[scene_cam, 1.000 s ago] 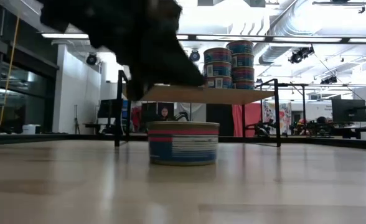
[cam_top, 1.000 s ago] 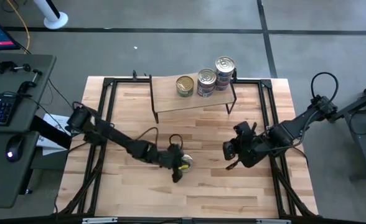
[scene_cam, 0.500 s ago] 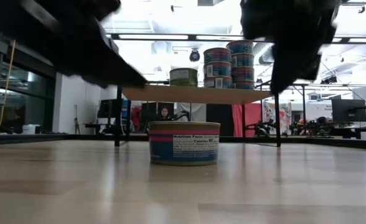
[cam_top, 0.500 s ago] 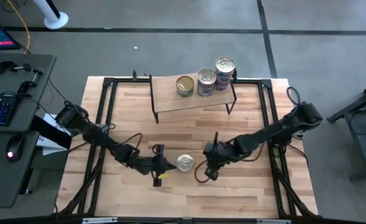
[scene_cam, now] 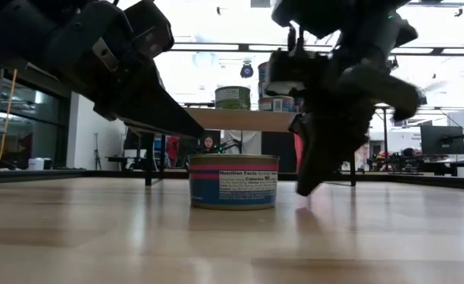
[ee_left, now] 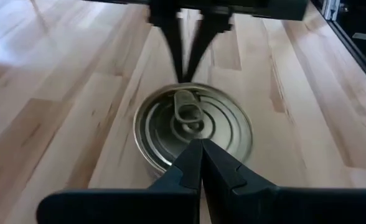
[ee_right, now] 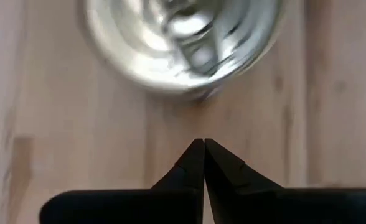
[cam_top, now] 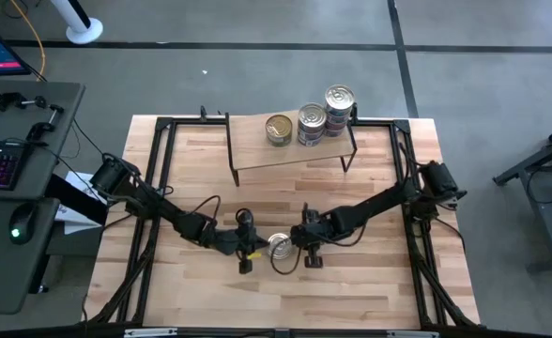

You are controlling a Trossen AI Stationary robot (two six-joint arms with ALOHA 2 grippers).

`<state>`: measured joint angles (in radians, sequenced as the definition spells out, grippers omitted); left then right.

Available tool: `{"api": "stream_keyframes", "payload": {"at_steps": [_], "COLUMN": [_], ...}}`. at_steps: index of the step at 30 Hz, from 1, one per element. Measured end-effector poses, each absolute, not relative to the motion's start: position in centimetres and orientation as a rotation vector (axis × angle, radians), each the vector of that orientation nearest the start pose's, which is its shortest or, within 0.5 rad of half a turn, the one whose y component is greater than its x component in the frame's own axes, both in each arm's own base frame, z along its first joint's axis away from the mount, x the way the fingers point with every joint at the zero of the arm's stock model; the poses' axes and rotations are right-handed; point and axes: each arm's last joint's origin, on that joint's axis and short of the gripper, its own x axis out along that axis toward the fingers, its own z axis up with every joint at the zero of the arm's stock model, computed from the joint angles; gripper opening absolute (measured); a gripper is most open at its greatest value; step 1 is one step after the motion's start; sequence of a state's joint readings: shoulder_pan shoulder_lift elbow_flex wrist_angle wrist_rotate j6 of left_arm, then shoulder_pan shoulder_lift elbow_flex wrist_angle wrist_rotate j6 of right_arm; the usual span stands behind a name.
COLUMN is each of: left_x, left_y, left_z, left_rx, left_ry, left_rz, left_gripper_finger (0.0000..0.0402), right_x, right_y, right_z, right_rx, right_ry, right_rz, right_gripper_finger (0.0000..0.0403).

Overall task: Stack canned seafood by type on shelf
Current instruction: Stack the blue tuna can on top of the other stacked blue tuna cans on the shelf

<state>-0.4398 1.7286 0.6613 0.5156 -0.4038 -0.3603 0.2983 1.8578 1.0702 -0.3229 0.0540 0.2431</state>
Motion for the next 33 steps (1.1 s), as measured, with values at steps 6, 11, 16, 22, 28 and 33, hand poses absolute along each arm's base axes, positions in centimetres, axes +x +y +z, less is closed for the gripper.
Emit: {"api": "stream_keyframes", "payload": {"at_steps": [6,11,16,22,28,33], "left_x": [28.8,28.9,28.7,28.1,26.6,25.9], "left_y": [-12.5,-12.5,-12.6,-13.4,-14.4,-15.2], "left_z": [11.7,11.4,11.3,11.0,9.6,9.6], "left_rx": [-0.111,-0.108,-0.097,-0.073,-0.033,-0.095], "left_ry": [0.532,0.536,0.560,0.592,0.714,0.739], "left_rz": [0.064,0.072,0.067,0.038,0.008,0.033], "left_gripper_finger": [0.0000,0.0000,0.0000,0.0000,0.0000,0.0000], "right_x": [34.6,34.6,35.1,36.1,37.1,38.1], "right_y": [9.8,9.8,10.1,11.4,12.2,12.4], "right_z": [14.1,14.2,14.6,16.8,19.3,21.3], "right_rx": [0.031,0.034,0.045,0.018,-0.018,-0.015], "right_ry": [1.043,1.038,0.991,0.963,0.903,0.858], "right_rz": [0.091,0.089,0.105,0.167,0.204,0.214], "right_gripper_finger": [0.0000,0.0000,0.0000,0.0000,0.0000,0.0000]}}
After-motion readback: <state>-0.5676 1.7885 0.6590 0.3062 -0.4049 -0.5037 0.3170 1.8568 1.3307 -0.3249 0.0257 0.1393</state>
